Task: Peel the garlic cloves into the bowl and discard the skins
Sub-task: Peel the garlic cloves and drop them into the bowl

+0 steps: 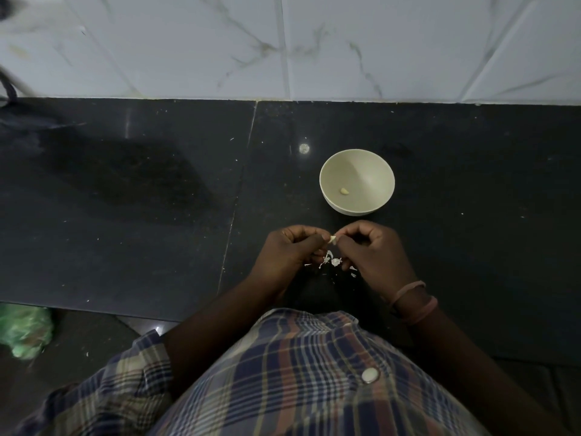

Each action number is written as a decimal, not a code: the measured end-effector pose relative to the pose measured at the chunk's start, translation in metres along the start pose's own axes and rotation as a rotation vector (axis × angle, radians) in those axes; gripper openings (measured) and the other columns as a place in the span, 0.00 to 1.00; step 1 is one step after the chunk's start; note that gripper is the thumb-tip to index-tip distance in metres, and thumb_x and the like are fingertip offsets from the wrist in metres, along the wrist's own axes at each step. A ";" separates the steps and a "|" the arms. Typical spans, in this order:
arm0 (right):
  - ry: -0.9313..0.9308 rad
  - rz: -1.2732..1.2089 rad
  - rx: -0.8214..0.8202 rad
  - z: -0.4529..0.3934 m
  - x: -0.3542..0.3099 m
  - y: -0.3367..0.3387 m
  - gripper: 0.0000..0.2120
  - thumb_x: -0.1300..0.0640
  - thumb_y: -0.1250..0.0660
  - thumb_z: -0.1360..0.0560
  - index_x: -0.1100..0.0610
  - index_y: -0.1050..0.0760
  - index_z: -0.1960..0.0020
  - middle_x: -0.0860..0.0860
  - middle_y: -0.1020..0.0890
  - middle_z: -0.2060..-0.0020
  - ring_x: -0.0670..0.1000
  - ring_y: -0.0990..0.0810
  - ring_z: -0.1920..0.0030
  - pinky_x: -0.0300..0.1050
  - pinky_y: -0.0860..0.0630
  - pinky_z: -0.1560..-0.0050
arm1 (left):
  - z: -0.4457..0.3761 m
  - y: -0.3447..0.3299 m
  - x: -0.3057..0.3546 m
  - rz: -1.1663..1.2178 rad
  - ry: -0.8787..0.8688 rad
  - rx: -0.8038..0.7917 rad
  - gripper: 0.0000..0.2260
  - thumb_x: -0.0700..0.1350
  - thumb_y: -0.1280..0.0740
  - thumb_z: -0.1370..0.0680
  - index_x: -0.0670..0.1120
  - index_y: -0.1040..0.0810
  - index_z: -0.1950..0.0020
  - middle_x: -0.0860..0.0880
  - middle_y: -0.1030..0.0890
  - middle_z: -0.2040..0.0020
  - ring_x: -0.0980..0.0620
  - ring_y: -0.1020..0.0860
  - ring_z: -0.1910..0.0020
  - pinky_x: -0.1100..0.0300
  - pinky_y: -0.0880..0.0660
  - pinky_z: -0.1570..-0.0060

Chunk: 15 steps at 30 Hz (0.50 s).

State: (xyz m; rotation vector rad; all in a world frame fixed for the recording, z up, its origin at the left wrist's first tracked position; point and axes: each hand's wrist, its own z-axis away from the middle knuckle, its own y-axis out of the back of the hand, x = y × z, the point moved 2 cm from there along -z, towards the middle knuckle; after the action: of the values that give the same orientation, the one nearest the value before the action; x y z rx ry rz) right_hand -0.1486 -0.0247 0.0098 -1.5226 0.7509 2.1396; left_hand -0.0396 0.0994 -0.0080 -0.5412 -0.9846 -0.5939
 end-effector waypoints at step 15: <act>0.064 0.023 0.056 0.006 -0.011 -0.005 0.04 0.65 0.28 0.28 0.62 0.20 0.61 0.58 0.20 0.73 0.51 0.26 0.78 0.42 0.29 0.74 | 0.010 -0.011 0.000 0.184 -0.033 -0.017 0.08 0.35 0.31 0.22 0.44 0.13 0.53 0.43 0.14 0.53 0.50 0.18 0.55 0.58 0.21 0.50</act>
State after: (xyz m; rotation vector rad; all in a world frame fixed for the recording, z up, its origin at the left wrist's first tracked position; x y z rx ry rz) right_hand -0.1463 -0.0179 0.0208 -1.5676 0.8467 2.0770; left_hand -0.0527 0.0983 -0.0014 -0.6505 -0.9495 -0.4307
